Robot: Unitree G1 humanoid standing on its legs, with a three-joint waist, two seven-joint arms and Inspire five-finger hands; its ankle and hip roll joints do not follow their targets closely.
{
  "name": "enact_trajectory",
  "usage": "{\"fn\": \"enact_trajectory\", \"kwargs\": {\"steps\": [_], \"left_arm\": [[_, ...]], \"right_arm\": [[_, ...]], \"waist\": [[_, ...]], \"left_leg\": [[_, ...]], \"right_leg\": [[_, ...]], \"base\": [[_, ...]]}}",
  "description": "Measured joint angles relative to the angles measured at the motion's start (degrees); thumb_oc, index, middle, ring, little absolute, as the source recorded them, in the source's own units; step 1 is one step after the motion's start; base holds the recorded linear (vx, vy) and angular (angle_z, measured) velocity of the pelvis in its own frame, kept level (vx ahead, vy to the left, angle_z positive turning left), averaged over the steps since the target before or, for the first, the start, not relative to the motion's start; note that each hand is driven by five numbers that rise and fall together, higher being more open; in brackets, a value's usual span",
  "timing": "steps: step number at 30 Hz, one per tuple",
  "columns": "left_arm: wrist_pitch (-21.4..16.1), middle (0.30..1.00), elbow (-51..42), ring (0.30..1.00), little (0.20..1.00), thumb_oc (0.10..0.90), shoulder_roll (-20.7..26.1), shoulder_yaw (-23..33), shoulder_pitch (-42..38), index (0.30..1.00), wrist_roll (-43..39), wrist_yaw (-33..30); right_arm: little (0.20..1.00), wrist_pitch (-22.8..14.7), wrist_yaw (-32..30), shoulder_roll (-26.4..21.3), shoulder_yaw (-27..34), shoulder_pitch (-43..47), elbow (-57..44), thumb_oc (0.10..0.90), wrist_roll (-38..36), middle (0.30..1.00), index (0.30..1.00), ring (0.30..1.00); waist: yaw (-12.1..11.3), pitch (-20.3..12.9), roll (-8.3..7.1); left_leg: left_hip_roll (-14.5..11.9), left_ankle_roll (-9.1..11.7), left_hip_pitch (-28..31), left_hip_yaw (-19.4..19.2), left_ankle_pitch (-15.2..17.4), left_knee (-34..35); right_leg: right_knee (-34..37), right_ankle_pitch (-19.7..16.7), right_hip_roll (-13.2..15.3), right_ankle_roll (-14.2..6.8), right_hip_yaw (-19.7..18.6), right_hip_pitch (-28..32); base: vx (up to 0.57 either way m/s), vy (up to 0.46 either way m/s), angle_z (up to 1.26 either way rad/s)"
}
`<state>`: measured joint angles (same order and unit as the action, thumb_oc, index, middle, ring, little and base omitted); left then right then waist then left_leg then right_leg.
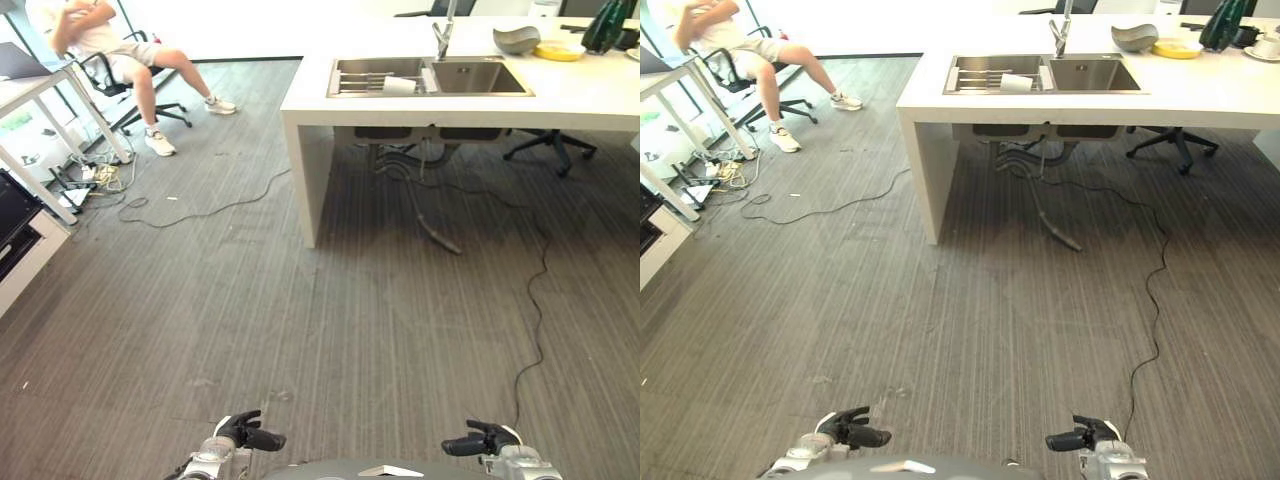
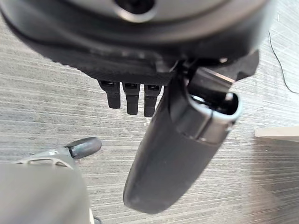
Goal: Place the dishes in the dishwasher.
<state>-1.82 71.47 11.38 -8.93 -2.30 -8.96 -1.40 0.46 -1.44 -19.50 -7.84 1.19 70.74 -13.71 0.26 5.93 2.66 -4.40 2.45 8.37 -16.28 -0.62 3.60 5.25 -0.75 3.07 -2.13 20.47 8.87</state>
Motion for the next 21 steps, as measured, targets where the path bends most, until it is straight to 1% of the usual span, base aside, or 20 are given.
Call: {"fn": "enact_trajectory", "kwargs": {"steps": [5,7,9,14,17,21], "left_arm": [[-0.1,0.900,1.4,0.900,0.900,0.800,-0.2,0.7,1.4,0.900,0.2,0.1],[0.0,0.900,2.6,0.900,0.900,0.800,-0.7,3.1,2.2,0.900,-3.7,0.5],[0.1,0.900,3.8,0.900,0.900,0.800,-0.8,3.5,2.4,0.900,-4.1,0.6],[0.3,0.900,4.1,0.900,0.900,0.800,-0.6,3.0,2.2,0.900,-3.3,1.1],[0.7,0.900,4.0,0.900,0.900,0.800,-0.5,2.5,1.7,0.900,-1.7,1.1],[0.8,0.900,4.0,0.900,0.900,0.800,-0.5,2.3,1.7,0.900,-1.6,1.3]], "right_arm": [[0.900,0.0,-0.4,0.9,0.2,-0.9,1.7,0.800,-0.1,0.900,0.900,0.900],[0.900,0.2,-0.3,2.0,0.5,-1.4,3.5,0.800,-1.2,0.900,0.900,0.900],[0.900,0.3,-0.3,2.6,0.5,-2.1,3.9,0.800,-2.2,0.900,0.900,0.900],[0.900,0.7,1.0,3.9,0.5,-3.0,4.2,0.800,-2.2,0.900,0.900,0.900],[0.900,0.8,1.0,3.8,0.4,-3.0,4.2,0.800,-2.1,0.900,0.900,0.900],[0.900,0.8,1.2,3.5,0.3,-2.9,4.1,0.800,-2.0,0.900,0.900,0.900]], "waist": [[0.4,0.0,-0.64],[0.3,-0.1,-1.25],[0.3,-0.4,-1.46],[0.2,-1.9,-1.42],[0.2,-2.0,-1.34],[0.2,-2.2,-0.97]], "left_leg": [[-0.2,0.0,0.6,-0.7,0.0,0.3],[-0.2,0.0,0.6,-0.7,0.0,0.4],[-0.2,0.0,0.8,-0.7,0.0,0.7],[0.0,0.0,0.9,-0.7,0.0,1.1],[0.1,0.0,0.8,-0.3,0.0,1.2],[0.1,0.0,0.6,-0.1,0.0,1.2]], "right_leg": [[0.0,0.0,-0.2,0.0,-0.6,0.2],[0.0,0.0,-0.2,0.0,-0.6,0.2],[0.0,0.0,-0.2,0.0,-0.6,0.2],[-0.1,0.0,-0.1,-0.1,-0.6,0.1],[-0.1,-0.1,-0.1,-0.1,-0.4,0.2],[-0.1,-0.1,0.0,-0.1,-0.1,0.2]], "base": [[0.01,-0.001,-0.09],[0.04,0.018,0.00],[0.03,0.028,0.02],[0.01,0.006,0.01],[0.02,0.039,0.06],[0.02,0.035,0.04]]}}
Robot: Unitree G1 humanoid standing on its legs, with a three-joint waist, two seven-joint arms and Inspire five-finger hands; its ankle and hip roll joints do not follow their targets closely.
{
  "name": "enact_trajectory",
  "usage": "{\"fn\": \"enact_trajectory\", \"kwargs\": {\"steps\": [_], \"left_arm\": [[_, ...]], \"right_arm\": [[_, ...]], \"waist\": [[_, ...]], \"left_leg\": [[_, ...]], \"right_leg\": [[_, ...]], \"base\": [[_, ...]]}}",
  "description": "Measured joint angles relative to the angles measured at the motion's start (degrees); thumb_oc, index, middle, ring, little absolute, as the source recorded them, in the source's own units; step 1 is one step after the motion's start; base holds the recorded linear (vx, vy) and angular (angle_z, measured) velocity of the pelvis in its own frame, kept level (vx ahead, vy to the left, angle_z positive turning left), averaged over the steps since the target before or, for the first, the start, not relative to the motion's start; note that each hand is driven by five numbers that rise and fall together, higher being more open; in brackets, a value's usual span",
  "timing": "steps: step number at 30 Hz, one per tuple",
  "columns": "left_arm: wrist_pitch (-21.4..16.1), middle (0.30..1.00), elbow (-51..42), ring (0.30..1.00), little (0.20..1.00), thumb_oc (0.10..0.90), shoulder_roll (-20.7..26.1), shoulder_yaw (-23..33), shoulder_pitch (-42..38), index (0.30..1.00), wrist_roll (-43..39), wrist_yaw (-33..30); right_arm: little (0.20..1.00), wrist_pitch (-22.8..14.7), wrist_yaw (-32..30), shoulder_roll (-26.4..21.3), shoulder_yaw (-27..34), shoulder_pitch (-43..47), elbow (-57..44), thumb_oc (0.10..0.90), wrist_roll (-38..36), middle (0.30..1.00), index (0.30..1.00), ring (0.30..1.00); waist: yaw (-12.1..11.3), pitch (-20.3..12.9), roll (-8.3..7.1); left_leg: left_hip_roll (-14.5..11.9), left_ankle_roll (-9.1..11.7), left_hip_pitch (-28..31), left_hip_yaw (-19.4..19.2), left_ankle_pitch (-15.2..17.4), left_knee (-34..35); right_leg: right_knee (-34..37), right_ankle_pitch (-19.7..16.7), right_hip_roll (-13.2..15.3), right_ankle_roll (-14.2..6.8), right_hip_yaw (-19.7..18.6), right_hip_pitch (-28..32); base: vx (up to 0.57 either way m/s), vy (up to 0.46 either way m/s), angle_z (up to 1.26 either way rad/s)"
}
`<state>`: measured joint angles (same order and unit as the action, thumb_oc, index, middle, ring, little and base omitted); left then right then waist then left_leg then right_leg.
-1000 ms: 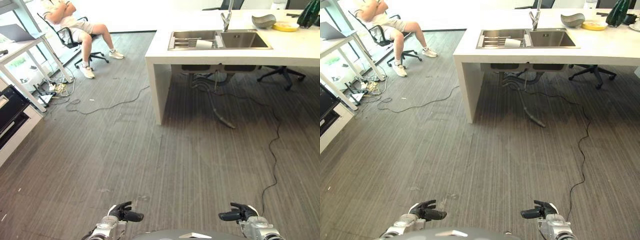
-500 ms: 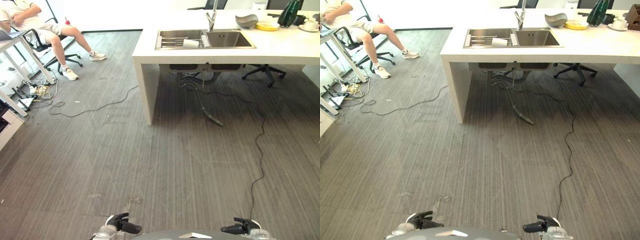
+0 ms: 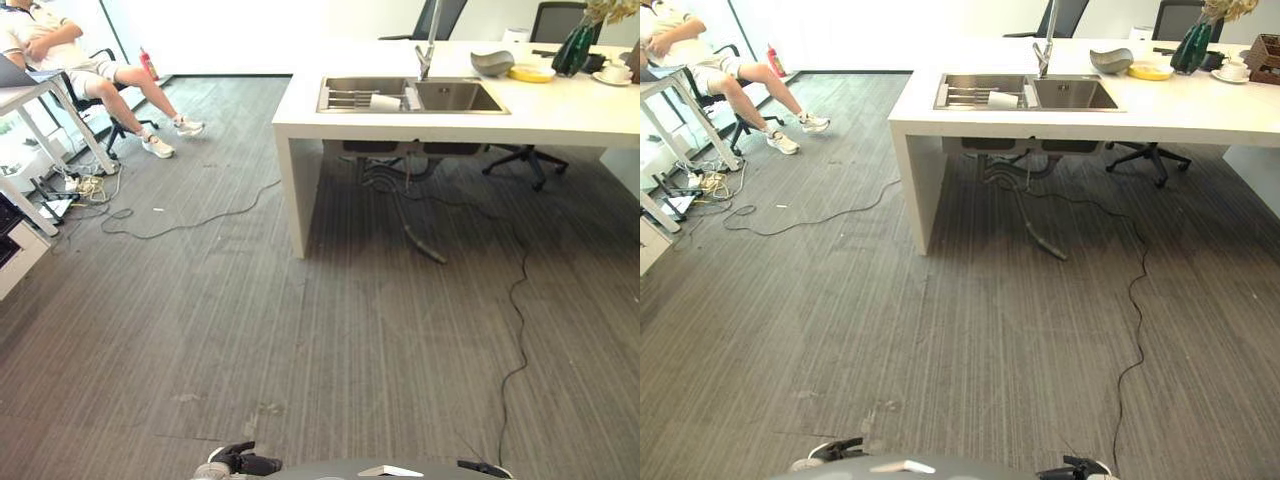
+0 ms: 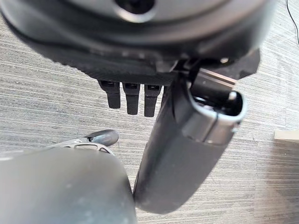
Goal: Place the dishes in the dishwasher.
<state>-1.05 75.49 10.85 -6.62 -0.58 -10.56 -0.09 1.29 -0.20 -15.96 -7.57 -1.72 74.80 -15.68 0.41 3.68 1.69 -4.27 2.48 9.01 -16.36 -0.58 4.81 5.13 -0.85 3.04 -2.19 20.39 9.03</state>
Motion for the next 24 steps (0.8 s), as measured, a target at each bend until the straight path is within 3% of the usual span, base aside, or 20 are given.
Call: {"fn": "enact_trajectory", "kwargs": {"steps": [10,14,15,17,18,19,21,23,24], "left_arm": [[0.3,0.900,0.0,0.900,0.900,0.800,0.1,0.3,0.1,0.900,-0.1,0.6],[0.6,0.900,0.2,0.900,0.900,0.800,0.2,0.2,-2.2,0.900,-0.1,0.7],[0.8,0.900,0.1,0.900,0.900,0.800,0.3,0.1,-3.6,0.900,-0.1,0.7],[1.1,0.900,-0.4,0.900,0.900,0.800,2.0,-2.6,-4.8,0.900,-0.1,0.2],[1.1,0.900,-0.4,0.900,0.900,0.800,2.5,-2.1,-4.8,0.900,-0.2,0.1],[1.2,0.900,-0.4,0.900,0.900,0.800,2.9,-2.1,-4.8,0.900,-0.2,0.1],[1.3,0.900,-0.4,0.900,0.900,0.800,2.7,-2.1,-5.2,0.900,-0.2,0.1],[1.3,0.900,-0.4,0.900,0.900,0.800,2.6,-2.2,-5.3,0.900,-0.2,0.1],[1.6,0.900,-0.4,0.900,0.900,0.800,2.4,-2.1,-5.3,0.900,-0.2,0.0]], "right_arm": [[0.900,0.2,0.2,-0.3,-0.3,0.3,0.1,0.800,2.2,0.900,0.900,0.900],[0.900,0.3,0.2,-0.8,-0.1,3.4,0.1,0.800,1.9,0.900,0.900,0.900],[0.900,0.1,0.2,-1.5,0.2,5.2,-0.4,0.800,1.6,0.900,0.900,0.900],[0.900,-0.1,0.2,-1.3,1.0,6.2,-1.7,0.800,0.9,0.900,0.900,0.900],[0.900,-0.2,0.3,-1.2,0.7,6.2,-2.1,0.800,0.2,0.900,0.900,0.900],[0.900,-0.2,0.5,-1.0,0.6,6.6,-2.1,0.800,-0.3,0.900,0.900,0.900],[0.900,0.0,0.4,-1.0,1.1,6.7,-2.7,0.800,-0.8,0.900,0.900,0.900],[0.900,-0.1,0.4,-0.9,1.7,6.7,-2.8,0.800,-0.9,0.900,0.900,0.900],[0.900,-0.1,0.4,-0.9,1.9,6.3,-3.0,0.800,-2.0,0.900,0.900,0.900]], "waist": [[0.0,-0.2,0.29],[0.2,2.0,0.64],[0.3,4.2,0.10],[0.2,5.3,-1.90],[0.1,5.2,-2.80],[0.1,5.3,-3.11],[0.3,5.5,-2.82],[0.3,5.7,-2.48],[1.0,5.7,-2.16]], "left_leg": [[0.6,-0.3,0.2,0.2,0.0,0.3],[1.3,-2.2,-0.2,-0.4,1.2,0.7],[1.3,-3.2,0.0,-0.7,1.0,0.8],[3.6,-4.6,0.7,-0.8,1.2,0.8],[4.0,-4.6,1.2,-0.8,2.0,0.8],[4.0,-4.8,1.5,-0.8,2.2,0.8],[4.1,-4.8,1.1,-0.1,2.4,0.8],[4.3,-4.9,1.3,0.1,2.5,0.8],[4.6,-4.1,1.3,1.2,3.2,0.8]], "right_leg": [[-0.3,-0.1,0.5,-0.1,0.0,0.0],[-13.6,4.2,3.3,-1.9,-0.4,-6.6],[-24.9,6.2,6.4,-4.7,0.3,-11.5],[-41.3,8.2,13.1,-8.5,2.7,-19.2],[-41.7,8.5,13.8,-9.0,2.7,-20.9],[-39.9,8.3,13.9,-9.5,2.8,-21.9],[-25.9,6.7,13.5,-11.3,2.1,-22.3],[-19.2,5.0,13.9,-11.6,2.4,-22.6],[-7.9,0.9,14.2,-12.3,2.4,-21.7]], "base": [[0.01,0.071,0.00],[0.02,0.169,-0.10],[0.07,0.127,-0.14],[0.22,0.078,-0.07],[0.30,-0.015,-0.04],[0.29,-0.046,0.01],[0.24,-0.086,0.14],[0.38,-0.096,0.15],[0.46,-0.083,0.25]]}}
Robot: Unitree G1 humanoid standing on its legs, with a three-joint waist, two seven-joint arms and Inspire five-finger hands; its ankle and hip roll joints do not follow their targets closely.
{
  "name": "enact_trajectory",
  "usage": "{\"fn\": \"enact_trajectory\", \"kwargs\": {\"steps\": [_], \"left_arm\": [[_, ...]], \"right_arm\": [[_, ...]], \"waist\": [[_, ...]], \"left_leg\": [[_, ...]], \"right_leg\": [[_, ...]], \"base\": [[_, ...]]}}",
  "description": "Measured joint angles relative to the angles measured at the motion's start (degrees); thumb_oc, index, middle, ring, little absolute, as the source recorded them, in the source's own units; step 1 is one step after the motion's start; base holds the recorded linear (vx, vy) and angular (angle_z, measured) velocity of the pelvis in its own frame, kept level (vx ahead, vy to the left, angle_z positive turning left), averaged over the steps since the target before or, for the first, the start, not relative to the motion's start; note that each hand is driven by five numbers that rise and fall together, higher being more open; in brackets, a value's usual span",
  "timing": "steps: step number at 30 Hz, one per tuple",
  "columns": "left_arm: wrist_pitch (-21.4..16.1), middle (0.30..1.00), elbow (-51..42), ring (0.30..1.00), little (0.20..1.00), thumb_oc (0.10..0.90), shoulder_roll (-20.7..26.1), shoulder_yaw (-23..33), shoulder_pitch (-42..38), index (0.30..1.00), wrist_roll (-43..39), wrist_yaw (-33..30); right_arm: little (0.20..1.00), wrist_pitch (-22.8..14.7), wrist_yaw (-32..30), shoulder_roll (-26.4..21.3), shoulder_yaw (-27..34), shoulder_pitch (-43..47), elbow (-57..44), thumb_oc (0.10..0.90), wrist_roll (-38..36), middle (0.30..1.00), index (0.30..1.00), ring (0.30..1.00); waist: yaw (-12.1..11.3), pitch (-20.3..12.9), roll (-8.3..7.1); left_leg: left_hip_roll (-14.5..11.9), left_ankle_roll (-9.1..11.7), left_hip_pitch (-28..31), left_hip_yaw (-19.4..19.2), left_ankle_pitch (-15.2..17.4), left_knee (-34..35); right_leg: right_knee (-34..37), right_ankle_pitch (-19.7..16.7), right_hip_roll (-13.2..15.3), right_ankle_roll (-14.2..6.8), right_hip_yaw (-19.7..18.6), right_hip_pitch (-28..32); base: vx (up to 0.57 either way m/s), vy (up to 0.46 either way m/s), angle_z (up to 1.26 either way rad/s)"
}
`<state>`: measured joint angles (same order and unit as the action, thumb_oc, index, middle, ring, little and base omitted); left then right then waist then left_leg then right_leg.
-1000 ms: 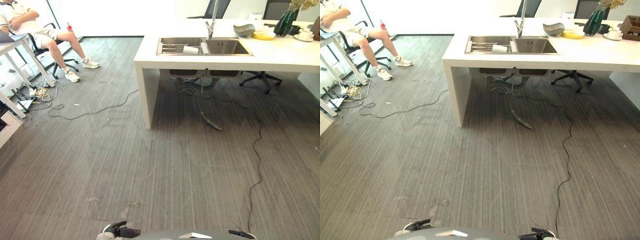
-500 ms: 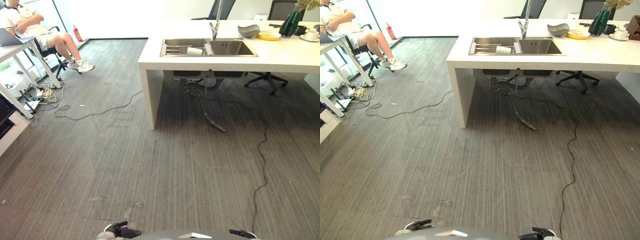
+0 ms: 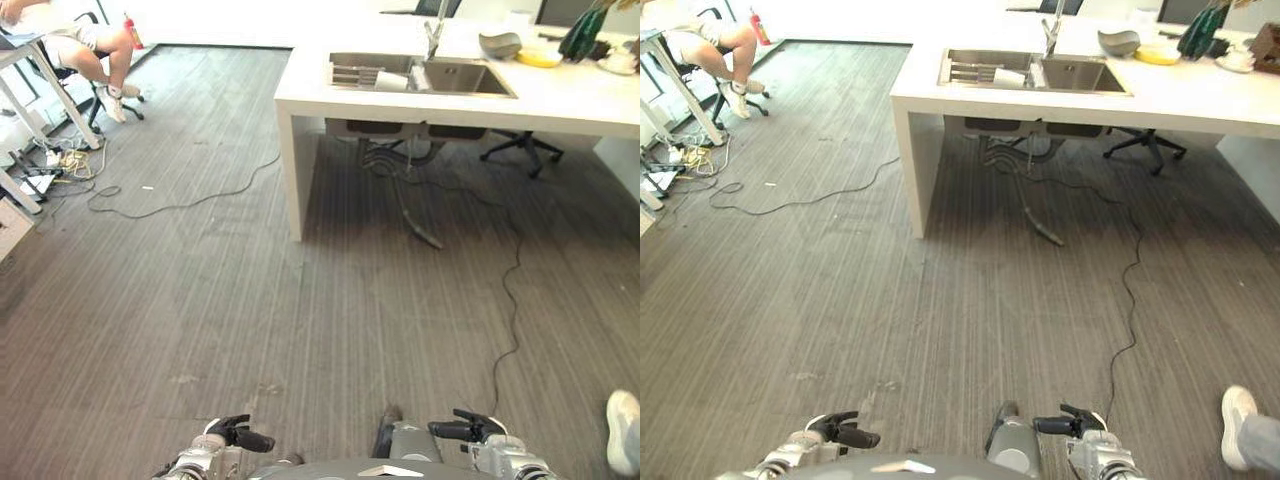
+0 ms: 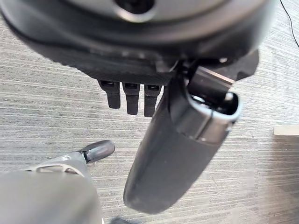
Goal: Place the dishes in the dishwasher.
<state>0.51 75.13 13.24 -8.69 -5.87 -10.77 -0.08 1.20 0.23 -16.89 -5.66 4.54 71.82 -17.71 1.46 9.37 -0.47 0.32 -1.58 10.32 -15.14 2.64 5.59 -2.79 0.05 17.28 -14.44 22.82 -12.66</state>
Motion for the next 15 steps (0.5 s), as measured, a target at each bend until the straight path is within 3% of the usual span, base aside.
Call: {"fn": "enact_trajectory", "kwargs": {"steps": [3,4,5,6,7,8,9,10,11,12,13,14,15], "left_arm": [[0.0,0.900,0.5,0.900,0.900,0.800,-0.3,0.8,0.3,0.900,0.0,0.0],[0.0,0.900,1.3,0.900,0.900,0.800,-0.4,1.1,1.0,0.900,0.0,0.0],[0.0,0.900,1.3,0.900,0.900,0.800,-1.1,1.1,1.5,0.900,0.0,0.0],[0.0,0.900,1.3,0.900,0.900,0.800,-2.2,1.1,1.6,0.900,0.0,0.1],[0.0,0.900,1.3,0.900,0.900,0.800,-3.1,1.2,1.5,0.900,0.0,0.2],[-0.1,0.900,1.2,0.900,0.900,0.800,-3.4,1.2,1.5,0.900,0.0,0.5],[-0.7,0.900,0.9,0.900,0.900,0.800,-3.5,1.1,1.4,0.900,-0.2,0.7],[-1.1,0.900,0.8,0.900,0.900,0.800,-3.5,1.1,1.0,0.900,-1.0,0.7],[-1.3,0.900,0.8,0.900,0.900,0.800,-3.2,0.9,0.7,0.900,-2.3,0.6],[-1.3,0.900,0.3,0.900,0.900,0.800,-3.0,1.0,-0.1,0.900,-3.1,0.4],[-1.3,0.900,0.0,0.900,0.900,0.800,-2.9,1.0,-0.6,0.900,-3.9,0.4],[-0.7,0.900,-1.7,0.900,0.900,0.800,-2.5,1.1,0.3,0.900,-5.3,0.2],[-1.1,0.900,-3.8,0.900,0.900,0.800,-2.0,1.1,0.3,0.900,-6.5,-0.7]], "right_arm": [[0.900,-0.2,0.1,0.0,0.9,-0.4,-0.1,0.800,-0.5,0.900,0.900,0.900],[0.900,-0.1,0.6,0.0,2.1,-0.5,0.1,0.800,-0.5,0.900,0.900,0.900],[0.900,-0.1,0.8,-0.5,2.4,-0.8,0.0,0.800,-0.5,0.900,0.900,0.900],[0.900,-0.3,0.9,-1.6,2.4,-1.3,-0.1,0.800,-0.5,0.900,0.900,0.900],[0.900,-0.2,1.1,-2.3,2.4,-1.1,0.1,0.800,-0.5,0.900,0.900,0.900],[0.900,-0.1,1.1,-2.5,2.3,-0.9,0.3,0.800,-0.4,0.900,0.900,0.900],[0.900,0.3,1.3,-2.4,2.2,-0.1,1.1,0.800,-0.3,0.900,0.900,0.900],[0.900,0.3,1.5,-2.4,2.2,-0.2,1.8,0.800,-0.3,0.900,0.900,0.900],[0.900,0.0,1.6,-2.2,1.9,-0.5,2.2,0.800,-0.3,0.900,0.900,0.900],[0.900,-0.1,1.6,-2.0,2.2,-0.5,2.6,0.800,-0.3,0.900,0.900,0.900],[0.900,-0.3,1.6,-2.1,2.2,-0.5,2.9,0.800,-0.3,0.900,0.900,0.900],[0.900,0.0,1.3,-1.8,1.9,-0.7,2.7,0.800,-0.3,0.900,0.900,0.900],[0.900,0.0,1.0,-1.8,1.5,-0.6,2.9,0.800,-0.4,0.900,0.900,0.900]], "waist": [[0.4,0.6,0.38],[0.7,0.2,0.09],[1.5,0.0,1.72],[2.8,-0.6,3.56],[3.3,-1.0,5.26],[3.2,-1.3,5.74],[2.0,-1.7,4.90],[1.4,-2.1,4.49],[0.6,-3.2,3.42],[0.2,-2.6,2.93],[-0.9,-2.3,2.68],[-1.9,-2.0,1.38],[-2.3,-1.7,0.73]], "left_leg": [[-0.1,1.0,1.9,0.5,1.2,0.0],[-0.7,3.2,4.1,0.8,3.1,0.0],[-2.8,4.4,5.1,1.9,3.8,0.0],[-5.6,4.6,5.8,3.2,4.7,0.0],[-7.7,4.7,6.9,4.1,4.7,-0.6],[-9.4,6.0,7.4,4.5,4.0,-2.0],[-11.0,8.3,6.5,5.1,2.6,-7.3],[-12.1,8.9,4.0,6.1,2.5,-12.8],[-13.6,11.6,-0.1,8.2,1.1,-21.1],[-15.4,12.7,-5.7,10.9,1.0,-31.4],[-16.9,12.3,-10.0,11.2,-1.9,-39.9],[-17.8,13.1,-13.4,13.1,-9.3,-46.0],[-18.3,13.5,-16.4,12.9,-10.8,-51.7]], "right_leg": [[4.2,-3.2,0.8,0.2,-1.1,-0.1],[2.9,-6.5,1.0,0.9,-1.2,0.6],[1.9,-9.3,-0.2,1.3,-0.5,1.7],[-0.3,-9.5,-2.2,1.9,-0.2,2.2],[-2.8,-8.4,-4.0,3.4,0.0,3.1],[-4.9,-7.2,-5.3,5.5,-0.6,3.5],[-6.7,-5.2,-6.5,8.2,-0.5,4.7],[-6.1,-4.3,-7.1,8.3,-0.1,6.1],[-4.7,-3.6,-8.3,9.1,0.9,7.1],[-5.1,-2.7,-9.3,10.4,0.8,7.8],[-5.2,-3.0,-10.7,14.8,0.9,8.4],[-5.1,-1.4,-12.2,15.8,0.2,9.8],[-3.8,-1.2,-12.7,16.8,0.4,11.8]], "base": [[0.55,-0.119,0.12],[0.33,-0.116,0.21],[0.47,-0.192,0.49],[0.48,-0.236,0.74],[0.47,-0.293,0.69],[0.47,-0.336,0.46],[0.52,-0.384,0.22],[0.47,-0.418,0.20],[0.43,-0.437,0.30],[0.36,-0.442,0.21],[0.36,-0.391,-0.07],[0.36,-0.291,-0.29],[0.39,-0.176,-0.19]]}}
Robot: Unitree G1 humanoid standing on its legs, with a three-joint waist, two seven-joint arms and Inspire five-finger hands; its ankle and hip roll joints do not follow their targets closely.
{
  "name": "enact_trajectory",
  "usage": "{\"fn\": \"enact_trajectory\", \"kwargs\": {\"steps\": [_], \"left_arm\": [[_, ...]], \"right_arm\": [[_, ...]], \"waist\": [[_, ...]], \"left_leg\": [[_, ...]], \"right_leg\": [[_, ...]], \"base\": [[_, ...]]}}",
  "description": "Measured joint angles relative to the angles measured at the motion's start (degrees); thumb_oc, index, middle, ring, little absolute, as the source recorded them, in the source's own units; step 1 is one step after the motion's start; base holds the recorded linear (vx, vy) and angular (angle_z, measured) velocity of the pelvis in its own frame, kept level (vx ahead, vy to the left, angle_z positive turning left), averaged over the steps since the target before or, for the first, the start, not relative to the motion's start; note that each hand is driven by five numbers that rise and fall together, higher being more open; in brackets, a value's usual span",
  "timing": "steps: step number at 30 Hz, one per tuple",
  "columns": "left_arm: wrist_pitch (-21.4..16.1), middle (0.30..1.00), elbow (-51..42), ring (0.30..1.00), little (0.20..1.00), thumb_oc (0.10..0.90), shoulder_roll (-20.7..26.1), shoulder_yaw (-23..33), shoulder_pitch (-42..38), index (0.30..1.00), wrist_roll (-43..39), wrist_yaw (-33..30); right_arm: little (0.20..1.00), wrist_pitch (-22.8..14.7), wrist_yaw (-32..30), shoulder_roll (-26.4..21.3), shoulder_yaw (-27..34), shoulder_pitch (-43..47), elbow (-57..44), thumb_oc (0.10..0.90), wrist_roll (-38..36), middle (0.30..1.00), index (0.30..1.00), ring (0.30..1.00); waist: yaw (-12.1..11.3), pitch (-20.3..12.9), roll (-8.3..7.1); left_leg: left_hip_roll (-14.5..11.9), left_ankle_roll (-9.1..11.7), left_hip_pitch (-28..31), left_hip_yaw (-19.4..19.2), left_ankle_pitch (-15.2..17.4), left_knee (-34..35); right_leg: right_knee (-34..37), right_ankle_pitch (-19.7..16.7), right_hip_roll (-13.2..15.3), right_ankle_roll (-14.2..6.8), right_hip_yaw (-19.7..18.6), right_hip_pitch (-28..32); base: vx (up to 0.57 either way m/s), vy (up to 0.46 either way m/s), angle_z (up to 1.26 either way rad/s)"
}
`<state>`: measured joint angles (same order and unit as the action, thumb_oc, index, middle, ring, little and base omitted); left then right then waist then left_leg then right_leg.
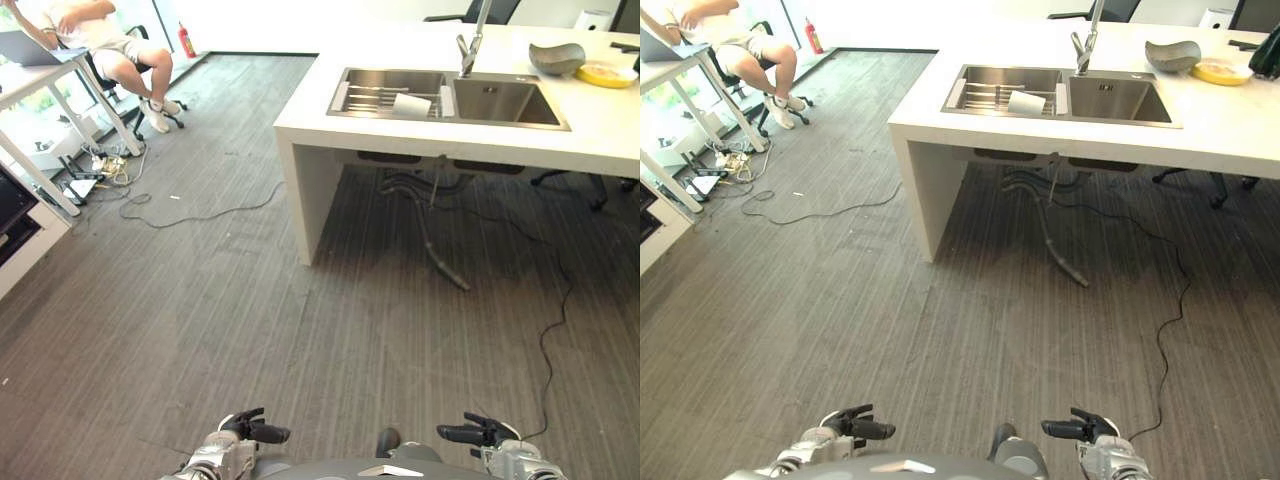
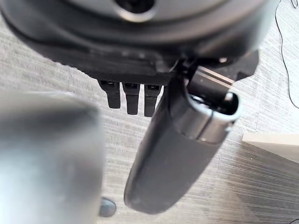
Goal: Place the dishes in the dishwasher.
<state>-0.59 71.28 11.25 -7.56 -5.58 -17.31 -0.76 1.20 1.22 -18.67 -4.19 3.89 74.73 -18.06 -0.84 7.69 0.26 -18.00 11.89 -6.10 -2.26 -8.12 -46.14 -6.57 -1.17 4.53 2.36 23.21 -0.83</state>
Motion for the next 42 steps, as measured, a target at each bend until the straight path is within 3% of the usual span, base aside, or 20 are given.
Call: {"fn": "enact_trajectory", "kwargs": {"steps": [2,4,6,10,13,15,16,18,19,20,22,25,26,29,30,33,35,36,39,42], "left_arm": [[0.6,0.900,-7.7,0.900,0.900,0.800,1.2,-0.4,-0.3,0.900,-3.3,-0.4],[0.7,0.900,-19.4,0.900,0.900,0.800,2.3,-0.5,0.8,0.900,-6.9,-0.7],[0.3,0.900,-32.1,0.900,0.900,0.800,3.9,-0.4,2.1,0.900,-9.7,-1.3],[-1.7,0.900,-48.0,0.900,0.900,0.800,8.3,4.1,2.3,0.900,-12.4,-1.4],[-3.7,0.900,-52.6,0.900,0.900,0.800,11.7,6.6,1.6,0.900,-13.6,-1.9],[-3.6,0.900,-57.8,0.900,0.900,0.800,14.4,8.5,2.1,0.900,-13.7,-2.7],[-4.3,0.900,-61.1,0.900,0.900,0.800,16.8,10.1,2.1,0.900,-13.7,-3.3],[-4.7,0.900,-63.4,0.900,0.900,0.800,18.3,11.1,-0.2,0.900,-13.5,-4.1],[-5.1,0.900,-63.7,0.900,0.900,0.800,18.5,10.9,-1.9,0.900,-13.5,-4.2],[-5.2,0.900,-64.8,0.900,0.900,0.800,18.5,10.6,-2.3,0.900,-13.5,-4.6],[-5.3,0.900,-68.1,0.900,0.900,0.800,19.9,8.9,-4.3,0.900,-13.4,-4.6],[-6.0,0.900,-68.9,0.900,0.900,0.800,21.6,7.2,-5.3,0.900,-13.0,-4.3],[-6.0,0.900,-70.6,0.900,0.900,0.800,21.4,5.8,-6.4,0.900,-12.0,-4.3],[-6.8,0.900,-72.2,0.900,0.900,0.800,20.7,4.9,-8.7,0.900,-11.4,-3.9],[-7.2,0.900,-72.2,0.900,0.900,0.800,20.7,4.5,-10.8,0.900,-11.3,-3.5],[-7.8,0.900,-71.9,0.900,0.900,0.800,18.7,4.1,-12.2,0.900,-11.2,-3.8],[-8.0,0.900,-71.9,0.900,0.900,0.800,18.1,4.3,-11.5,0.900,-10.7,-3.6],[-7.9,0.900,-72.0,0.900,0.900,0.800,16.4,4.0,-10.4,0.900,-10.6,-3.7],[-8.3,0.900,-72.3,0.900,0.900,0.800,14.9,1.7,-10.4,0.900,-10.2,-1.1],[-8.1,0.900,-72.2,0.900,0.900,0.800,14.8,1.4,-10.5,0.900,-10.3,-0.2]], "right_arm": [[0.900,0.2,-1.0,0.1,-1.0,0.0,1.4,0.800,0.0,0.900,0.900,0.900],[0.900,0.8,-1.3,0.1,-0.9,-0.8,2.3,0.800,0.0,0.900,0.900,0.900],[0.900,0.8,-1.2,0.1,-0.3,-2.1,2.1,0.800,0.0,0.900,0.900,0.900],[0.900,0.2,-0.6,-0.2,-0.2,-2.4,2.2,0.800,0.0,0.900,0.900,0.900],[0.900,0.2,-0.3,-0.3,-0.3,-2.4,2.2,0.800,0.1,0.900,0.900,0.900],[0.900,0.5,0.1,1.0,-0.4,-2.2,2.8,0.800,0.2,0.900,0.900,0.900],[0.900,0.0,0.7,2.9,-0.3,-1.8,2.9,0.800,0.2,0.900,0.900,0.900],[0.900,-0.8,1.4,5.0,-0.1,-1.6,3.1,0.800,0.2,0.900,0.900,0.900],[0.900,-0.8,1.4,6.3,0.0,-1.9,3.7,0.800,0.3,0.900,0.900,0.900],[0.900,-0.8,2.0,6.3,0.7,-1.9,3.7,0.800,0.6,0.900,0.900,0.900],[0.900,-0.1,2.7,6.5,0.8,-2.0,3.6,0.800,1.2,0.900,0.900,0.900],[0.900,-0.3,2.9,5.1,3.1,-1.1,3.1,0.800,0.2,0.900,0.900,0.900],[0.900,-0.3,3.0,3.1,2.5,-0.8,2.0,0.800,2.0,0.900,0.900,0.900],[0.900,-0.2,3.5,1.5,3.1,-0.7,1.7,0.800,2.1,0.900,0.900,0.900],[0.900,0.0,3.6,1.2,3.1,-0.6,1.5,0.800,2.2,0.900,0.900,0.900],[0.900,0.4,4.5,1.6,3.1,-0.3,3.1,0.800,2.1,0.900,0.900,0.900],[0.900,1.1,5.1,3.3,3.0,-0.4,3.7,0.800,2.2,0.900,0.900,0.900],[0.900,1.3,5.0,3.1,2.9,-0.7,3.7,0.800,2.2,0.900,0.900,0.900],[0.900,1.2,5.8,3.1,2.9,-2.4,2.3,0.800,2.3,0.900,0.900,0.900],[0.900,1.1,5.7,3.1,0.6,-2.5,1.6,0.800,2.3,0.900,0.900,0.900]], "waist": [[-1.3,1.6,-1.60],[-3.8,3.0,-2.95],[-5.7,3.9,-2.35],[-8.5,4.2,0.62],[-9.6,4.2,1.01],[-11.9,4.4,-0.19],[-14.4,4.1,-4.26],[-13.8,3.4,-7.24],[-12.9,2.3,-9.22],[-12.0,2.4,-9.04],[-9.3,3.0,-8.95],[-6.9,3.4,-7.61],[-6.7,3.4,-4.96],[-5.5,3.8,-2.61],[-5.4,3.6,-2.19],[-5.5,3.1,-2.52],[-6.6,1.8,-3.85],[-6.9,0.8,-1.79],[-6.1,-1.3,-0.17],[-5.4,-1.4,-0.99]], "left_leg": [[4.0,-2.2,-5.5,-1.3,6.6,-4.1],[10.3,-4.1,-8.1,-3.9,9.3,7.4],[11.9,-6.0,-9.2,-7.4,7.1,24.1],[14.4,-3.1,-9.2,-5.2,1.9,51.8],[14.5,-3.5,-9.4,-7.0,1.3,50.9],[13.9,-6.4,-5.4,-8.1,-1.2,50.1],[15.1,-7.4,-4.9,-8.7,-1.9,48.0],[15.4,-10.7,-3.2,-9.8,-4.1,47.5],[16.1,-13.6,-0.7,-10.2,-3.2,48.9],[15.8,-13.4,0.6,-10.1,-3.0,49.5],[16.2,-15.3,3.8,-9.4,-0.1,49.8],[16.2,-16.8,7.8,-9.7,1.9,50.1],[16.7,-16.2,10.5,-9.6,4.6,50.9],[17.2,-14.9,11.4,-7.5,4.2,51.2],[17.9,-14.0,12.1,-6.3,5.0,51.1],[18.7,-11.9,15.0,-3.6,7.1,51.1],[18.2,-9.3,17.6,-3.1,8.8,51.1],[16.0,-8.2,18.2,-3.6,8.8,50.8],[11.4,-5.9,18.2,-5.8,9.0,49.2],[8.8,-4.3,16.9,-6.7,9.2,44.6]], "right_leg": [[2.0,2.0,-0.2,1.1,-0.8,2.7],[5.2,2.2,0.1,1.1,-1.7,5.6],[9.2,1.5,-1.7,1.2,-1.0,8.6],[12.4,3.2,-5.0,-0.7,-2.7,13.6],[12.4,6.8,-5.1,-3.1,-4.1,17.6],[10.9,10.8,-4.1,-4.5,-7.8,20.1],[8.0,12.3,-1.8,-6.3,-10.5,19.2],[0.2,13.4,-0.2,-9.7,-9.4,17.4],[-9.7,13.6,1.5,-13.7,-9.6,14.2],[-20.8,13.3,3.0,-18.0,-10.3,9.7],[-44.0,12.0,6.9,-17.8,-10.5,-2.8],[-50.3,11.7,9.1,-17.5,-7.3,-9.2],[-38.0,12.2,13.7,-16.0,1.5,-10.2],[-19.4,10.6,14.2,-13.8,3.2,-9.1],[-7.7,6.3,14.6,-14.5,2.6,-7.9],[-0.4,-2.0,15.6,-15.5,-5.1,-5.5],[3.7,-7.7,14.6,-11.8,-5.9,-2.2],[4.7,-8.9,12.2,-12.2,-4.6,-0.8],[9.8,-7.3,6.5,-9.2,-2.7,3.4],[12.3,-7.4,3.5,-7.2,-3.2,5.1]], "base": [[0.35,-0.088,0.05],[0.40,-0.075,-0.16],[0.41,0.017,-0.19],[0.44,0.009,-0.34],[0.49,0.053,-0.34],[0.51,0.036,-0.82],[0.52,0.078,-1.01],[0.47,0.146,-0.47],[0.36,0.158,-0.09],[0.29,0.157,0.11],[0.32,0.189,0.16],[0.38,0.110,-0.02],[0.37,-0.108,0.00],[0.28,-0.158,0.43],[0.33,-0.147,0.62],[0.38,-0.184,0.62],[0.26,-0.207,0.15],[0.23,-0.244,0.02],[0.23,-0.260,0.12],[0.16,-0.261,-0.18]]}}
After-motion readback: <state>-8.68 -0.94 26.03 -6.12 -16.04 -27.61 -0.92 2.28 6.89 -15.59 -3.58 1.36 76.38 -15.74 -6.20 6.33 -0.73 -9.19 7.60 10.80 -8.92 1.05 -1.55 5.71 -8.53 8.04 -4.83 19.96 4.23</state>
